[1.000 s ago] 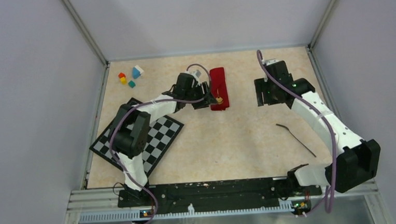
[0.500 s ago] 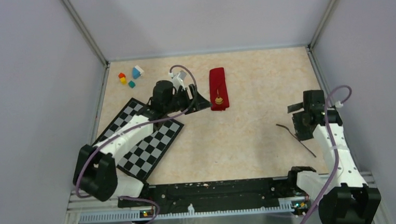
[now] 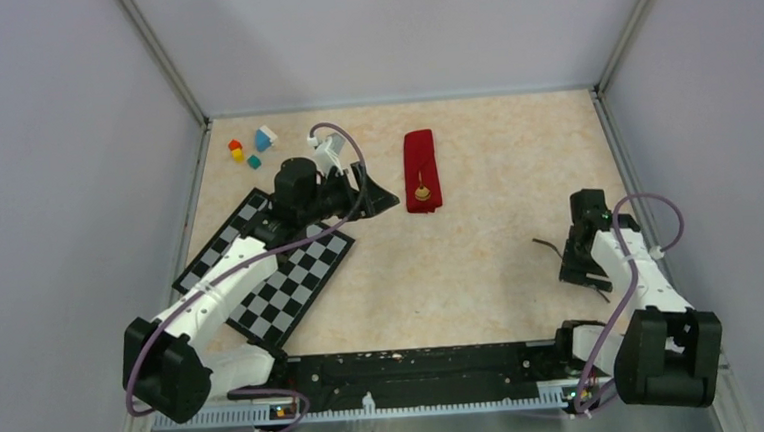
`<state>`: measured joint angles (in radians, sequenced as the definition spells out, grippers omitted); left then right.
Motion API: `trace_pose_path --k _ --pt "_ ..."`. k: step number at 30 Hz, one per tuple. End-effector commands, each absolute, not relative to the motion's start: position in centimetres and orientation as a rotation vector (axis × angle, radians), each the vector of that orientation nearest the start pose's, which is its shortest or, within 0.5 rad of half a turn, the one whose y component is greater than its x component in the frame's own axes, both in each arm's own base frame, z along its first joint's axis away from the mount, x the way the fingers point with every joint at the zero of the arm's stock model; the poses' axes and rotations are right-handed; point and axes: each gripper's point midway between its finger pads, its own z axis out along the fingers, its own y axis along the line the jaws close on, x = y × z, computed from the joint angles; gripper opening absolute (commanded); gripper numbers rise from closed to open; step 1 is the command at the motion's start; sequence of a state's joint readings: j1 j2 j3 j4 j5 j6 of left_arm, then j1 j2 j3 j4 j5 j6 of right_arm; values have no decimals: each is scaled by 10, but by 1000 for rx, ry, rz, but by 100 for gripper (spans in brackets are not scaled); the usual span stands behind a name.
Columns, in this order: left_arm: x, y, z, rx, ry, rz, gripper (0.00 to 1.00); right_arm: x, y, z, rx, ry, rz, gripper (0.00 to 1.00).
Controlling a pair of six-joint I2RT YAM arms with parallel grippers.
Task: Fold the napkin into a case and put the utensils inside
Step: Move the fork to the center of the board.
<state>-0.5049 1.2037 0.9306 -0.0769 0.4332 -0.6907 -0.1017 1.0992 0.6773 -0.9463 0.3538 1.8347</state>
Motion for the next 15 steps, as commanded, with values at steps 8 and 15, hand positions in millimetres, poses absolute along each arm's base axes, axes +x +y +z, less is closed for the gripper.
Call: trace_pose_path --k 8,15 --pt "280 -253 281 150 1961 -1123 73 236 -56 20 -2986 -1840 191 63" --pt "281 -251 279 141 1957 -1105 73 260 -68 12 -2648 -2186 457 32"
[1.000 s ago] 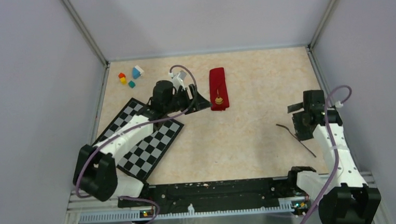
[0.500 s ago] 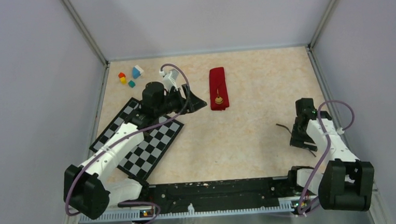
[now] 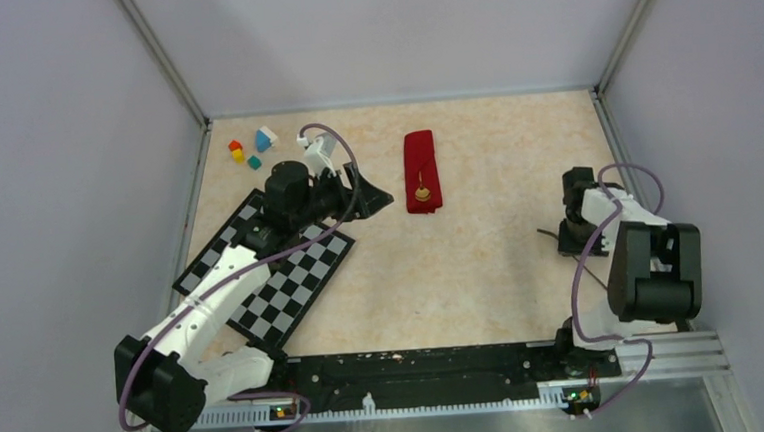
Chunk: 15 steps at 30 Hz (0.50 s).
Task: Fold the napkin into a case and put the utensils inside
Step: Move the fork to the center of the board.
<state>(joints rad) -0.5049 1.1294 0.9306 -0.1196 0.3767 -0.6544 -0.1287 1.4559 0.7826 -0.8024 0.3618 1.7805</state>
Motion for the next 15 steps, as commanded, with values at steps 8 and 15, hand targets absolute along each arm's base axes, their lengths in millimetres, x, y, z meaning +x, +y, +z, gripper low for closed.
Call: trace_pose_path --k 8,15 --pt "279 -250 285 149 1934 -1112 73 274 -90 28 -1856 -2675 1031 0" --pt "281 -254 288 160 1925 -1127 74 300 -64 66 -639 -2953 1757 0"
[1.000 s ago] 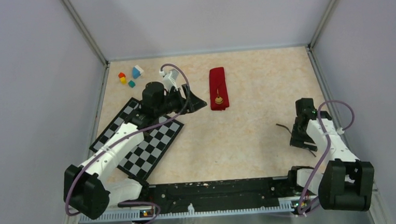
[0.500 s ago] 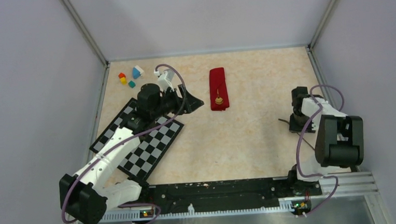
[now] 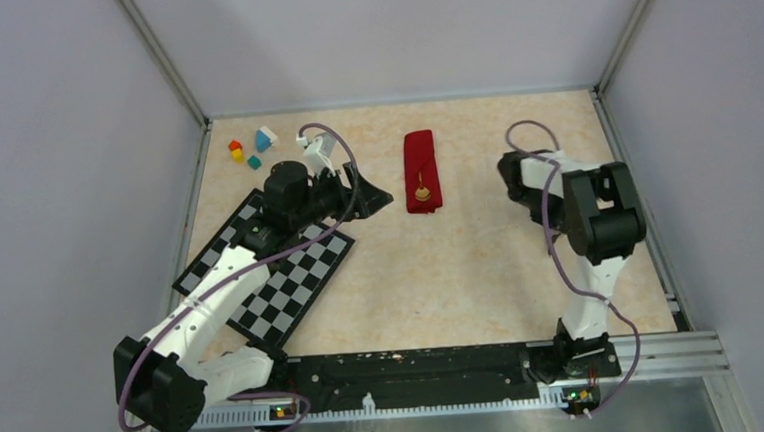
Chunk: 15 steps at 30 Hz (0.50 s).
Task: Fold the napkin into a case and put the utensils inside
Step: Move the fork to the center of the board.
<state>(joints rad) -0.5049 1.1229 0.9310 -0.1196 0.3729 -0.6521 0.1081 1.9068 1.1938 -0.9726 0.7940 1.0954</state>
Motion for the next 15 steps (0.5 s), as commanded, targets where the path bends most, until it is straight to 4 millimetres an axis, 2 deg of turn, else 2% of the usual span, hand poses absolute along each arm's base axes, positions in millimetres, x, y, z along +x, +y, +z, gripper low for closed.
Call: trace_pose_path --k 1,2,8,10,14,15 --pt "282 -253 288 161 1925 -1125 74 299 -55 70 436 2340 -1460 0" --pt "282 -254 288 163 1928 -1123 74 295 -50 76 353 2329 -1536 0" --pt "282 -252 290 166 1927 -1111 73 295 -18 65 -44 2263 -1766 0" --pt "282 -251 292 166 1922 -1105 73 292 -6 59 -149 2252 -1781 0" --pt "282 -250 292 165 1919 -1096 73 280 9 49 -245 2286 -1726 0" --pt "283 -250 291 163 1922 -1096 73 277 12 48 -260 2305 -1691 6"
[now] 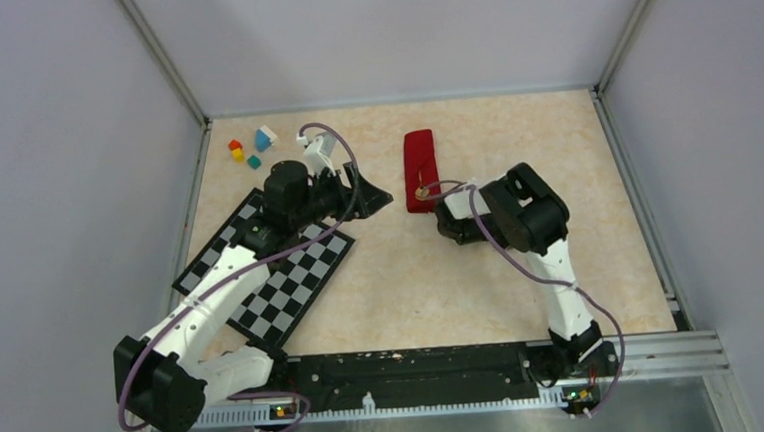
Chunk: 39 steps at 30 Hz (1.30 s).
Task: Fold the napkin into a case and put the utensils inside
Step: Move the fork to the center of the board, then turn over the fork at the center of the board.
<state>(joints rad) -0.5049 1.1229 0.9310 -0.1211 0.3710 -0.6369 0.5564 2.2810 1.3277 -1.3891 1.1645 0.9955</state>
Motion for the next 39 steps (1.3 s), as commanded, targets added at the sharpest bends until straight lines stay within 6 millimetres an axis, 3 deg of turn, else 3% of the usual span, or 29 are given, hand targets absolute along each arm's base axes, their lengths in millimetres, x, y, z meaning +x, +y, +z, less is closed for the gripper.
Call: trace_pose_path --k 1,3,5,7,12,15,17,21,26,29,35,39 --pt "283 -251 291 164 1921 -1100 73 274 16 47 -261 2337 -1635 11" --pt "283 -252 292 166 1920 -1104 73 271 27 46 -279 2419 -1487 23" --pt "284 -253 292 168 1920 -1110 73 269 41 46 -271 2504 -1293 53" --pt "285 -254 292 167 1924 -1114 73 266 58 48 -245 2591 -1080 62" --pt "285 -255 289 164 1935 -1118 74 263 114 81 -253 2661 -471 64" --pt "286 -255 288 164 1938 -1118 74 260 140 115 -190 2599 -47 63" --pt "285 -256 289 166 1939 -1121 74 257 137 124 -62 2581 199 63" --pt "285 -257 290 171 1941 -1126 74 253 100 116 252 2559 500 60" --pt "283 -256 291 171 1946 -1130 75 249 50 91 661 2575 453 57" --pt "281 -255 290 170 1952 -1127 75 242 32 76 855 2554 460 49" --pt "278 -252 295 173 1938 -1115 75 227 15 58 1008 2568 304 45" --pt "277 -252 299 172 1927 -1128 75 209 14 41 1064 2634 202 39"
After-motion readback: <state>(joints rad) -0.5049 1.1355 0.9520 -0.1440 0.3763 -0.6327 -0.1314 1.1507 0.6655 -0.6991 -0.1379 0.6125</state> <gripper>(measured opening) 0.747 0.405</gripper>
